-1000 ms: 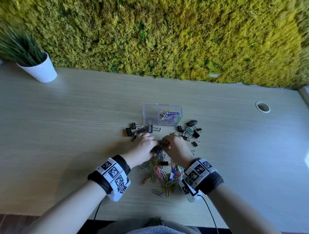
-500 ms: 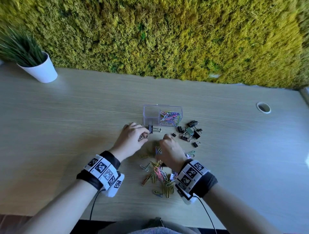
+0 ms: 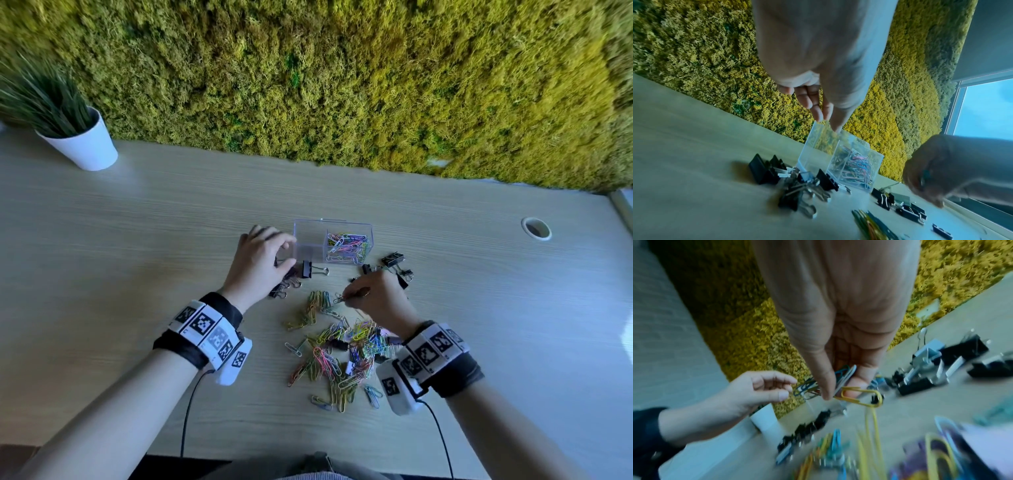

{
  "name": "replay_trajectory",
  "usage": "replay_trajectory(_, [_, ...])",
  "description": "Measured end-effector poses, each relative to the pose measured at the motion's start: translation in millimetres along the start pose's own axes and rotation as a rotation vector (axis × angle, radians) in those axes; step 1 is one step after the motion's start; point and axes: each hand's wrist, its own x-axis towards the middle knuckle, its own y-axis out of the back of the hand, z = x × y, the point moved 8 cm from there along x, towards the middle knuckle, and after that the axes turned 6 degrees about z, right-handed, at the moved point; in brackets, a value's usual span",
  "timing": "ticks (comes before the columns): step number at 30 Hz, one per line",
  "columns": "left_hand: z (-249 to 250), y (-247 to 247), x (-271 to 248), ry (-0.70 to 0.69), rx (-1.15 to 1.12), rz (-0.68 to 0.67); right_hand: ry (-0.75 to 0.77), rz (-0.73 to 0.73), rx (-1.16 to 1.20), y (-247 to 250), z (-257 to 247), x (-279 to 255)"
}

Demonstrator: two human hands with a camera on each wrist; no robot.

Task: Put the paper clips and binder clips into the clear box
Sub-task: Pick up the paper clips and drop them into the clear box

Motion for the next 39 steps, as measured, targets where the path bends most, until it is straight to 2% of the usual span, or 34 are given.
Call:
replay_trajectory(5, [-4,-11,17,-0.010,0.115,-0.073,0.014,0.154,0.081,44,-8,27])
replay_trajectory(9, [-3,-19,26,-0.016,0.141,-0.113,0.126,0.285,0.042,71,-33,53])
replay_trajectory(14, [-4,-19,34,-0.006,0.136,-0.097,0.206,0.298,-0.163,58,-39,78])
replay_trajectory(21, [-7,-21,35,-0.006,0.105,-0.084,0.363,0.426,-0.060,59,-34,56])
replay_trajectory(23, [-8,-22,34,-0.003,0.099,-0.079,0.335,0.395,-0.091,56,-29,51])
replay_trajectory(25, [-9,-22,34,0.003,0.088,-0.076,0.299,0.295,-0.208,43,-24,50])
replay_trajectory(28, [-9,-23,33,0.006,0.075,-0.073,0.332,0.185,-0.355,23,-22,50])
replay_trajectory(30, [-9,-22,33,0.004,0.078,-0.076,0.347,0.207,-0.303,25,-24,50])
replay_trajectory(33, [-9,-22,34,0.006,0.073,-0.079,0.335,0.324,-0.279,39,-27,48])
replay_trajectory(37, [-7,-21,33,0.010,0.070,-0.085,0.308,0.195,-0.432,23,-18,47])
replay_trajectory(39, [-4,-18,31,-0.002,0.107,-0.065,0.375,0.227,-0.420,24,-23,38])
